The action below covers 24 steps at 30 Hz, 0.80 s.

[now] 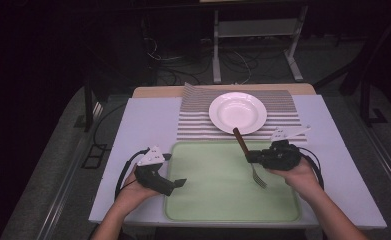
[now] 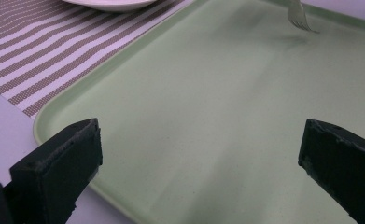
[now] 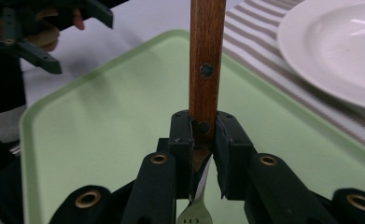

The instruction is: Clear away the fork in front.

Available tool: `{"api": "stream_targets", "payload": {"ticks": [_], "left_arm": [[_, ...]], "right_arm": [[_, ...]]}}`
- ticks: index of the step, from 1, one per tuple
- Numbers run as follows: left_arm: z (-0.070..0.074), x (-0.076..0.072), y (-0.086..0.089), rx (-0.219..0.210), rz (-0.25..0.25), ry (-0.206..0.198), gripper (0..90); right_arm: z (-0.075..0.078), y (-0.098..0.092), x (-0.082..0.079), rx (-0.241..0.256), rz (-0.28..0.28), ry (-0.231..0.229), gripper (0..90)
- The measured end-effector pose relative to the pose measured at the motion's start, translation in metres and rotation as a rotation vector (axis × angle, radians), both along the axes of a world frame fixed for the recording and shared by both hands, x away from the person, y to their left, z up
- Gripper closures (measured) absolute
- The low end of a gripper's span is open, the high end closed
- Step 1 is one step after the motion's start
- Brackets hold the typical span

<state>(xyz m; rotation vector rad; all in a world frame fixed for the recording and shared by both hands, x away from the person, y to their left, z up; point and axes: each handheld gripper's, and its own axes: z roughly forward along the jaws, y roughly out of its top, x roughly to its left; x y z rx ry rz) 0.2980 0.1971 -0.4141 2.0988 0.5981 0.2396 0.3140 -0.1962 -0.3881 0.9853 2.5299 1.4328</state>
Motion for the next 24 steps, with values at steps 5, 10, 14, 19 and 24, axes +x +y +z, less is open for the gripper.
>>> {"api": "stream_targets", "payload": {"ticks": [5,10,14,19,24], "left_arm": [[0.002,0.000,-0.001,-0.005,0.002,-0.004,0.0],[0.007,0.001,-0.007,-0.042,-0.007,0.003,0.0],[0.013,0.005,-0.016,-0.063,-0.034,-0.006,0.0],[0.024,0.013,-0.031,-0.091,-0.064,-0.012,0.0],[0.031,0.022,-0.048,-0.121,-0.089,-0.012,0.0]], "right_arm": [[-0.004,0.010,-0.006,0.011,0.030,0.009,77.4],[-0.004,0.015,-0.007,0.006,0.043,0.002,77.3],[-0.004,0.015,-0.005,0.010,0.033,-0.004,77.4],[-0.004,0.016,-0.003,0.007,0.023,-0.016,77.4],[-0.003,0.015,-0.002,0.012,0.020,-0.026,77.3]]}}
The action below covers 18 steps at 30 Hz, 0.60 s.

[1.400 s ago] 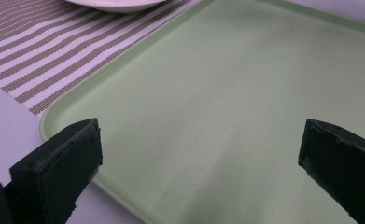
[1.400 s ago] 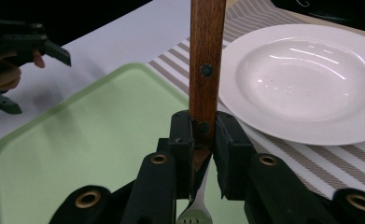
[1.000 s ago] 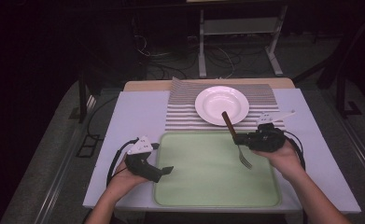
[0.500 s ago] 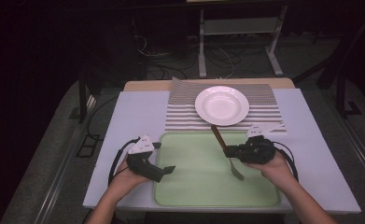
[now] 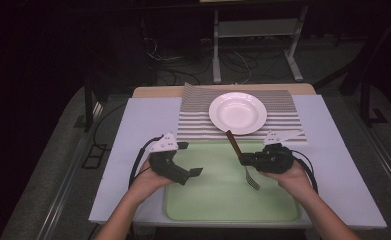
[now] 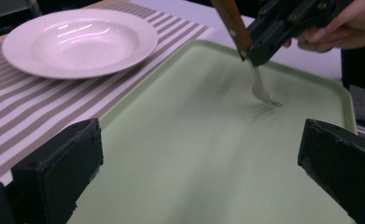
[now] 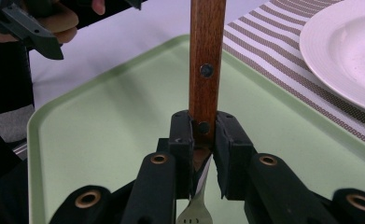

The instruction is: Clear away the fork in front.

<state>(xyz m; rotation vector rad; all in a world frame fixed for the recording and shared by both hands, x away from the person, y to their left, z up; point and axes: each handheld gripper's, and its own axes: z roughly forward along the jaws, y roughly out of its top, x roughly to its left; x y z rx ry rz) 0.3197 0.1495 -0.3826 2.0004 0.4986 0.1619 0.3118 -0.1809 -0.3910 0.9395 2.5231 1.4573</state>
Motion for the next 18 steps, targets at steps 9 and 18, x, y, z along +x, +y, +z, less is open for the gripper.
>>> {"api": "stream_targets", "payload": {"ticks": [9,18], "left_arm": [[0.014,0.012,-0.032,-0.014,-0.023,0.018,7.4],[0.024,0.019,-0.053,-0.047,-0.060,0.038,21.0]], "right_arm": [[0.001,0.001,-0.001,0.011,0.005,-0.002,77.3],[0.002,-0.001,-0.001,0.023,-0.007,-0.017,77.3]]}}
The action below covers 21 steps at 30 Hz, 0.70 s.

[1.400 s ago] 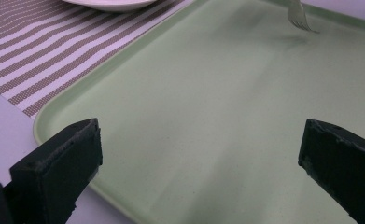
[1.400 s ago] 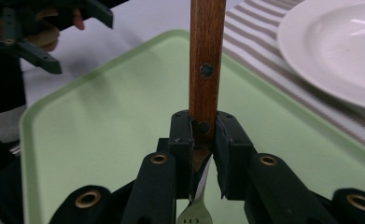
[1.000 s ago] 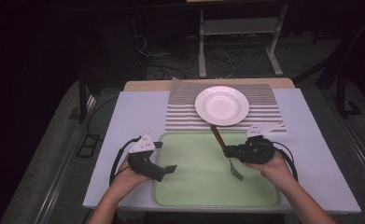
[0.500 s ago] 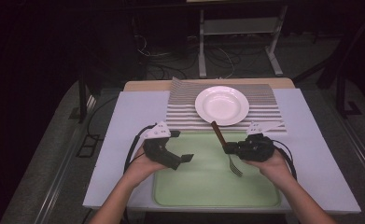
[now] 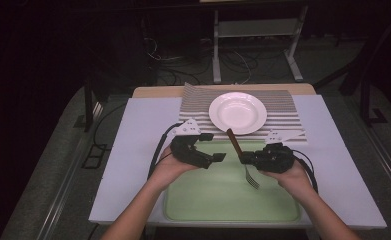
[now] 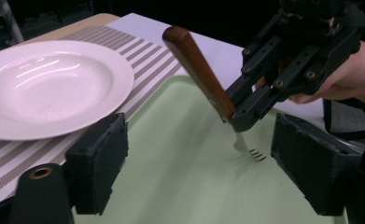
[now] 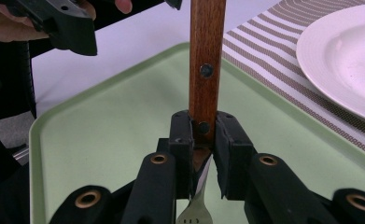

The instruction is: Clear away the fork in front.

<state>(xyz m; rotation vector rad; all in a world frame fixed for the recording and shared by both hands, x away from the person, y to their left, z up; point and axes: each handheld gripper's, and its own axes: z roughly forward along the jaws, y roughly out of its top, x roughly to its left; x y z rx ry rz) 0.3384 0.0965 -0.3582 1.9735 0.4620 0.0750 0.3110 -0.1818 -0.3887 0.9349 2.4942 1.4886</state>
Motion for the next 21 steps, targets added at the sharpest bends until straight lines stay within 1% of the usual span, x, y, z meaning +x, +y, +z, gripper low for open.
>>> {"api": "stream_targets", "payload": {"ticks": [1,4,6,9,12,14,19,21], "left_arm": [[0.000,0.001,-0.002,-0.001,-0.006,0.002,23.3],[0.001,0.002,-0.010,-0.002,-0.007,-0.002,25.6],[0.002,0.004,-0.014,-0.019,-0.009,0.013,28.4],[0.003,0.006,-0.021,-0.032,-0.011,0.021,34.1],[0.004,0.007,-0.027,-0.035,-0.010,0.032,39.0],[0.003,0.008,-0.031,-0.035,-0.009,0.037,40.3],[0.000,0.007,-0.034,-0.048,-0.006,0.043,47.1],[-0.001,0.007,-0.034,-0.048,0.005,0.055,49.9]], "right_arm": [[0.000,0.000,0.000,0.001,-0.001,0.000,77.3],[0.001,0.000,-0.001,0.004,-0.001,-0.006,77.3],[0.001,0.000,-0.001,0.005,-0.002,-0.008,77.4],[0.003,-0.001,-0.001,0.016,-0.012,-0.017,77.3],[0.005,-0.001,-0.001,0.030,-0.015,-0.028,77.4],[0.006,-0.001,-0.002,0.036,-0.014,-0.031,77.3],[0.007,0.002,-0.004,0.034,-0.011,-0.044,77.3],[0.007,0.003,-0.004,0.033,-0.006,-0.049,77.3]]}}
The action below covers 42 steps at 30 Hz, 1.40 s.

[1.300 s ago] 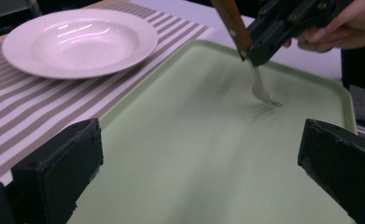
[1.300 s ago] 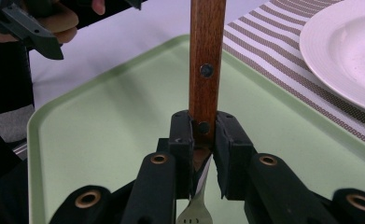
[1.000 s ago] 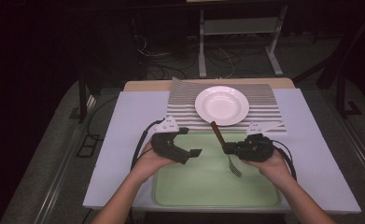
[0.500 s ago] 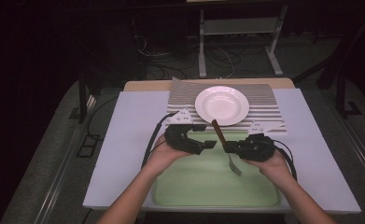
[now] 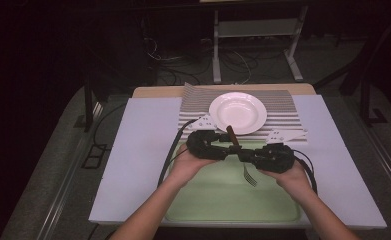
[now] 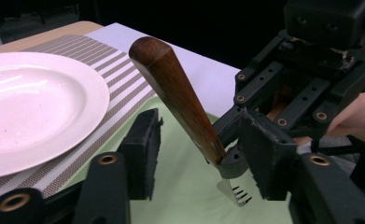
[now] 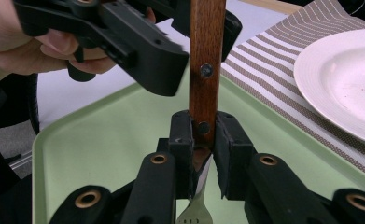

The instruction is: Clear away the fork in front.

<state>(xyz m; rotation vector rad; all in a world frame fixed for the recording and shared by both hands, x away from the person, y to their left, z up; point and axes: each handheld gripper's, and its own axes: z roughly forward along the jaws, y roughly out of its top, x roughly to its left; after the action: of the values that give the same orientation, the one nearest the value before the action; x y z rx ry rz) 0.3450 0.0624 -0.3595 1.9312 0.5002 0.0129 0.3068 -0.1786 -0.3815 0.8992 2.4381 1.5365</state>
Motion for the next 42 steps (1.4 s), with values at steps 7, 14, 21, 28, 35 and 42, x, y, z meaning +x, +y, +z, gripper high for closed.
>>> {"api": "stream_targets", "payload": {"ticks": [7,14,21,28,35,42], "left_arm": [[-0.004,0.000,0.001,-0.015,0.022,0.021,61.0],[-0.005,0.001,0.005,-0.037,0.022,0.055,68.2],[-0.002,-0.001,0.005,-0.066,0.001,0.058,74.2],[-0.001,-0.002,0.008,-0.070,-0.023,0.045,76.1],[0.005,-0.006,0.010,-0.069,-0.020,-0.014,77.5],[0.007,-0.004,0.018,-0.055,-0.011,-0.028,81.1]], "right_arm": [[0.000,0.009,0.000,-0.010,0.010,-0.016,77.3],[0.000,0.012,0.000,-0.009,0.008,-0.030,77.3],[0.003,0.014,-0.001,-0.013,0.006,-0.047,77.2],[0.004,0.018,-0.003,-0.027,0.013,-0.069,76.3],[0.005,0.018,-0.004,-0.003,0.040,-0.082,62.8],[0.001,0.015,-0.004,0.016,0.048,-0.063,38.7]]}}
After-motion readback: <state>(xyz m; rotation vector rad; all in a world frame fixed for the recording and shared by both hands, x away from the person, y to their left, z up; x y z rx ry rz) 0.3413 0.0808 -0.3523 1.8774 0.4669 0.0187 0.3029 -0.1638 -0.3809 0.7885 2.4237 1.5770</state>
